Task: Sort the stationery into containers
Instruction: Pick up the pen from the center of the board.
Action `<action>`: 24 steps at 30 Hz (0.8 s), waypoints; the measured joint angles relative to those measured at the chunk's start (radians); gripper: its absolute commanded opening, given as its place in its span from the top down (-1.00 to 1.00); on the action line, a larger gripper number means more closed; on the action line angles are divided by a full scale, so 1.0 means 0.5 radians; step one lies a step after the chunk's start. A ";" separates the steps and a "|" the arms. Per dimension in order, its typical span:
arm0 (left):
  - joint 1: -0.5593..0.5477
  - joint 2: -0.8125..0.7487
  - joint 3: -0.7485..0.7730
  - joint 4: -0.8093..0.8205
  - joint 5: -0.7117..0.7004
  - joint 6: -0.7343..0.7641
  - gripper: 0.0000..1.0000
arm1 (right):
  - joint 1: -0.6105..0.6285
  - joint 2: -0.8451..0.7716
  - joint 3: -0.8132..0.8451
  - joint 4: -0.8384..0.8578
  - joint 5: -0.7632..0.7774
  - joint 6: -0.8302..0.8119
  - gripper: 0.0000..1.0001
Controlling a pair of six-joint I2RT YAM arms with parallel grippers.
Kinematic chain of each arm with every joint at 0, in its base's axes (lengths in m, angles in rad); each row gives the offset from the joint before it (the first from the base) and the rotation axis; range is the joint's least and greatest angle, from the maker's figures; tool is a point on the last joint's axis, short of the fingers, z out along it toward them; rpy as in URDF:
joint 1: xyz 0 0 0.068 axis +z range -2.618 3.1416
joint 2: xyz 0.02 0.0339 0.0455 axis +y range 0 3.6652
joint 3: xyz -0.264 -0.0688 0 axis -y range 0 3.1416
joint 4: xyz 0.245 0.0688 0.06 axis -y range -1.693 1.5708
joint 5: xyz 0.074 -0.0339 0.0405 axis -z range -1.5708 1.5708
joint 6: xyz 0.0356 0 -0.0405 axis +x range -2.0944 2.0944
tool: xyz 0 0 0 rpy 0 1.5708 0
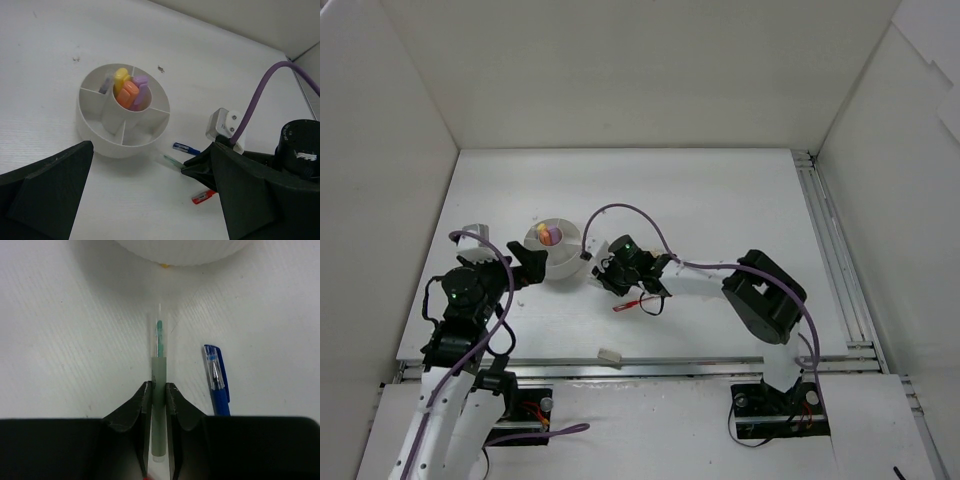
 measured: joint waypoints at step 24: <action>-0.565 0.652 -0.127 0.720 0.126 -0.275 -0.37 | 0.069 -0.747 -0.381 0.583 -0.024 0.270 0.99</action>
